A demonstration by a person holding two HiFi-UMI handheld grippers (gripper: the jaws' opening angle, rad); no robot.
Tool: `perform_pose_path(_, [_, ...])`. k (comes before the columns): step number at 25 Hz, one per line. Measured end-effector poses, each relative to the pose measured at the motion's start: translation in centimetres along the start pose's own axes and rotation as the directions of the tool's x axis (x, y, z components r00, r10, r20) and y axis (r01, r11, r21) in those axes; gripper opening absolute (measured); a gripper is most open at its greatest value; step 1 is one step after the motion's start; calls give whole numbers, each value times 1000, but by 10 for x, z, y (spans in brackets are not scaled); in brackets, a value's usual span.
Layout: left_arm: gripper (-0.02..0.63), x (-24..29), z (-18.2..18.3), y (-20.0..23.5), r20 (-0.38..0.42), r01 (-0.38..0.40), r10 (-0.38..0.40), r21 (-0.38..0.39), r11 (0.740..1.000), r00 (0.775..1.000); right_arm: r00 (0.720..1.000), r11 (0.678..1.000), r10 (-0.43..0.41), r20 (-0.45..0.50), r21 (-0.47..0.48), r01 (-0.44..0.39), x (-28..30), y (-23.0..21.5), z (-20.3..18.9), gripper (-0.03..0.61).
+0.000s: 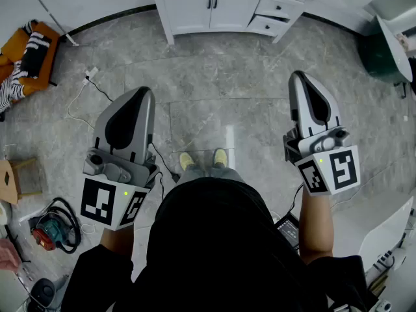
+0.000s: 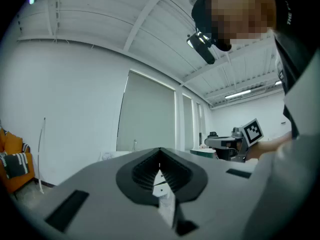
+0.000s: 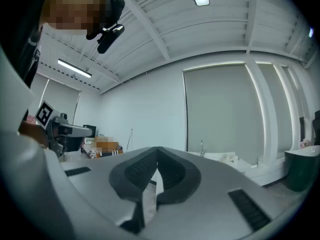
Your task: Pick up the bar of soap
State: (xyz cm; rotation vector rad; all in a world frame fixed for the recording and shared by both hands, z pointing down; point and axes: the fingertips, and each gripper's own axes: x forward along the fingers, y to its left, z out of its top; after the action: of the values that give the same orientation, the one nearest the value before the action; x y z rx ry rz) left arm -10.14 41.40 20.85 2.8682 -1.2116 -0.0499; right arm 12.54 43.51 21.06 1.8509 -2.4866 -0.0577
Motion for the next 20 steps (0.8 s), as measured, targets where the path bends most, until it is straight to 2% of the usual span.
perform_pose_path(11, [6, -9, -3, 23, -11, -46, 46, 11, 999, 999, 1000, 1000, 8, 3, -4, -8, 11, 1, -2, 6])
perform_pose_path(20, [6, -18, 2, 28, -13, -41, 41, 3, 999, 999, 1000, 1000, 10, -3, -21, -10, 11, 11, 2, 6])
